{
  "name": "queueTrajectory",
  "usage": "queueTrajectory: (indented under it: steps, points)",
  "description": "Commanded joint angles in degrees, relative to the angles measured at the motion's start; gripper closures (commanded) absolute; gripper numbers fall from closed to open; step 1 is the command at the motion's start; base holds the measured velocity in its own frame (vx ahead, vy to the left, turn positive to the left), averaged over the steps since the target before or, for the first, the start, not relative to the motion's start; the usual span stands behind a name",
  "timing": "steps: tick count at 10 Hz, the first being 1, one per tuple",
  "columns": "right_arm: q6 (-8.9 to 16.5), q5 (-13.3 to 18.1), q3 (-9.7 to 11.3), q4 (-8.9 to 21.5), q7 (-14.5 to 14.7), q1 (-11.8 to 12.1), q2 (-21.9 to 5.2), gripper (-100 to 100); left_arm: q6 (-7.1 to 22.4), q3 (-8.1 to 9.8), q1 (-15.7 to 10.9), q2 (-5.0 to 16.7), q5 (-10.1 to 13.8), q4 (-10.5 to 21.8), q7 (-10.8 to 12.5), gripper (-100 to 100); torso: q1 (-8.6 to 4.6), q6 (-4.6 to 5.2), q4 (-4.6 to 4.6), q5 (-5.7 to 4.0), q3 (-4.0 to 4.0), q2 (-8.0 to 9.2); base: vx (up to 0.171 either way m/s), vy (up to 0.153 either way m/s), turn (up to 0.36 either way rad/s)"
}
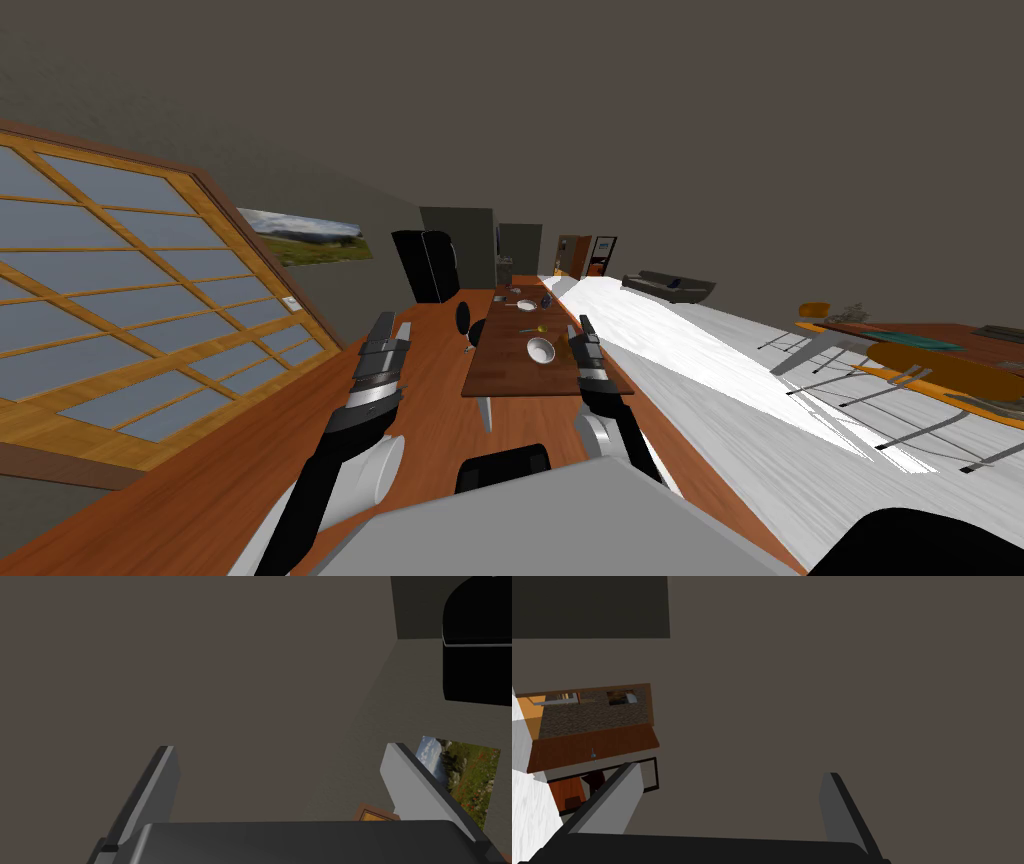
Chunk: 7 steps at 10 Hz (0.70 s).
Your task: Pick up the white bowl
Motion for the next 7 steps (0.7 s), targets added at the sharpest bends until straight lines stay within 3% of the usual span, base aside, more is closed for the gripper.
queueTrajectory:
  steps: [1, 7]
  points:
    - [0.1, 1.6, 0.4, 0.5, 0.4, -0.5, -1.4, -100, 0.0, 0.00, 0.0, 0.0, 0.0, 0.0, 0.0, 0, 0.00, 0.00, 0.00, 0.00, 0.00, 0.00, -0.012, -0.028, -0.005]
    - [0.7, 10.9, 2.7, 4.3, 2.8, -4.3, -6.2, -100, 0.0, 0.01, 0.0, 0.0, 0.0, 0.0, 0.0, 0, -0.32, 0.00, 0.03, -0.07, 0.07, 0.12, -0.029, -0.074, -0.005]
